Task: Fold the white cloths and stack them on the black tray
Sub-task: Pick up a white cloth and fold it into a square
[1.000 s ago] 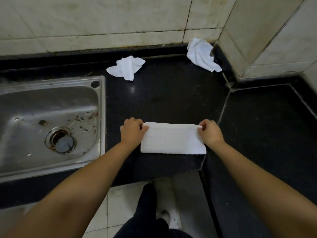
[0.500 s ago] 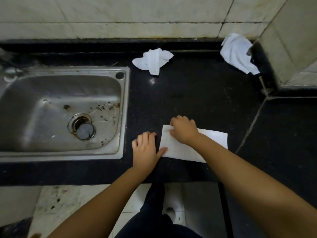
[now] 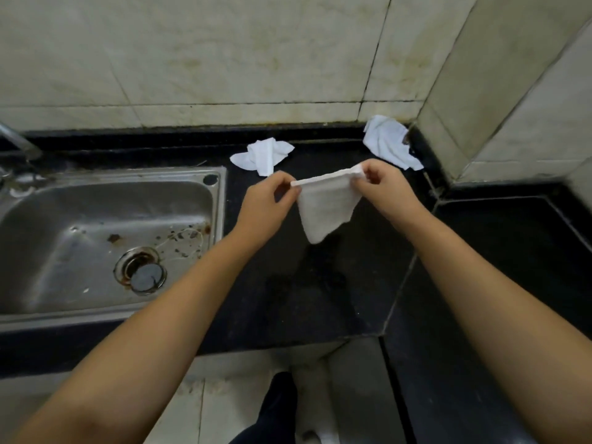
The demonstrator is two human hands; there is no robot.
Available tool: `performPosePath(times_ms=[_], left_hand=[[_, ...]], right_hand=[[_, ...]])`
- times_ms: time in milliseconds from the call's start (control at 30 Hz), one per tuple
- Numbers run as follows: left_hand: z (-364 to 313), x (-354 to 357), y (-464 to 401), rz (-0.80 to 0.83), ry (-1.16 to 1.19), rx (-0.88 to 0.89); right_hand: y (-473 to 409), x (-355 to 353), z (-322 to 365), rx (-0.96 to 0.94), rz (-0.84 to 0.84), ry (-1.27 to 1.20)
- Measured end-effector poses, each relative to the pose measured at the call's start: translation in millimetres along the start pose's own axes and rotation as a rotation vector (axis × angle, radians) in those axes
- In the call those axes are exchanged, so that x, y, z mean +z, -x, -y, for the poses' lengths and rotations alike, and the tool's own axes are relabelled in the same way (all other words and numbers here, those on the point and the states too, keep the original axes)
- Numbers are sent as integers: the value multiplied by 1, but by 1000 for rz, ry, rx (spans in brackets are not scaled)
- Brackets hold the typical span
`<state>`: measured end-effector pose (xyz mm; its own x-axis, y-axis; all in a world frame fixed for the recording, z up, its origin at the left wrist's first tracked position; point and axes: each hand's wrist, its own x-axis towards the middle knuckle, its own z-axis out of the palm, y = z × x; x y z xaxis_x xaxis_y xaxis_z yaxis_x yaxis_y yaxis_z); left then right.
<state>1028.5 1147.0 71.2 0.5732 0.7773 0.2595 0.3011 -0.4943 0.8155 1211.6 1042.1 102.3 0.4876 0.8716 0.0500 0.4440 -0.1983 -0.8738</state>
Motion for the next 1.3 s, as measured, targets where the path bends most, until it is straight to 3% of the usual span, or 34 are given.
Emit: performPosePath(times_ms=[167, 300, 400, 500, 633, 767, 900, 967, 1133, 1300], left_hand=[[14, 4, 62, 216, 20, 11], [49, 23, 125, 433, -13, -109], [64, 34, 143, 484, 5, -231], [65, 37, 130, 482, 32, -273], [67, 48, 81, 366, 35, -304], [76, 69, 35, 325, -115, -366], [89, 86, 20, 360, -358, -361], [92, 91, 22, 350, -459, -342], [91, 89, 37, 215, -495, -398], [80, 101, 51, 350, -714, -426]], right_hand=[[62, 6, -37, 44, 129, 26], [123, 35, -87, 194, 296, 136], [150, 48, -106, 259, 365, 156], [143, 45, -103, 307, 359, 112], [99, 40, -99, 352, 180, 89], [49, 50, -107, 432, 58, 165], [27, 65, -119, 558, 87, 290], [28, 69, -120, 533, 79, 400], [40, 68, -122, 525, 93, 681], [46, 85, -112, 544, 195, 876]])
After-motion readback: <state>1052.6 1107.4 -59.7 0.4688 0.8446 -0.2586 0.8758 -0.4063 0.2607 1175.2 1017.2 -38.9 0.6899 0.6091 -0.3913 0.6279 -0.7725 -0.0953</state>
